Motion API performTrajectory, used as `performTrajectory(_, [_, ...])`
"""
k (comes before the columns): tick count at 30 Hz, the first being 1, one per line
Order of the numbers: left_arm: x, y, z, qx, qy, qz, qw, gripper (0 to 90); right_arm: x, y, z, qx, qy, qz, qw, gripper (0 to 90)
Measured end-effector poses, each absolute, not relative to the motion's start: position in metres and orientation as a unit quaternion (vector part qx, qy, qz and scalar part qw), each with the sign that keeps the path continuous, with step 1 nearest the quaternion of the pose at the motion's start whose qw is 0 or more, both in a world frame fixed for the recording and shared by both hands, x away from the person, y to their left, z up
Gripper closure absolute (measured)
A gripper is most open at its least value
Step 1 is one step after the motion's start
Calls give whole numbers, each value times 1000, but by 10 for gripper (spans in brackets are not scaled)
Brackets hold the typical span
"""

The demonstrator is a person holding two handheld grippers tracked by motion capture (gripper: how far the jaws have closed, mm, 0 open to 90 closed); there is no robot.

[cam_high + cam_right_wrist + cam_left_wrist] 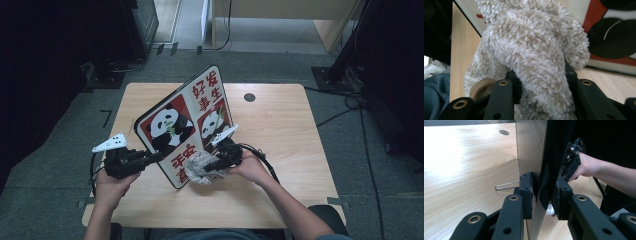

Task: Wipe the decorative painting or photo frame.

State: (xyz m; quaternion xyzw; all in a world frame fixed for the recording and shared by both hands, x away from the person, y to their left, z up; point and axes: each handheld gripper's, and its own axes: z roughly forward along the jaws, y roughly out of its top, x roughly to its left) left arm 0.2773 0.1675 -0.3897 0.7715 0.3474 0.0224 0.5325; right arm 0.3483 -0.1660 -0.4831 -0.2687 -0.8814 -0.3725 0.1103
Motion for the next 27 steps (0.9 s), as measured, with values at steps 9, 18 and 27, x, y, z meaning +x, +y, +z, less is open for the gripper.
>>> performTrajectory(9, [276, 171, -389, 778, 343, 27, 526, 664, 349, -170, -477, -275, -880, -365, 130, 656])
performTrajectory(18, [271, 178, -389, 779, 342, 24, 525, 595, 349, -175, -460, -280, -872, -380, 129, 657])
performTrajectory(27, [264, 200, -391, 765, 361, 33, 533, 585, 352, -178, -434, -281, -866, -397, 119, 660])
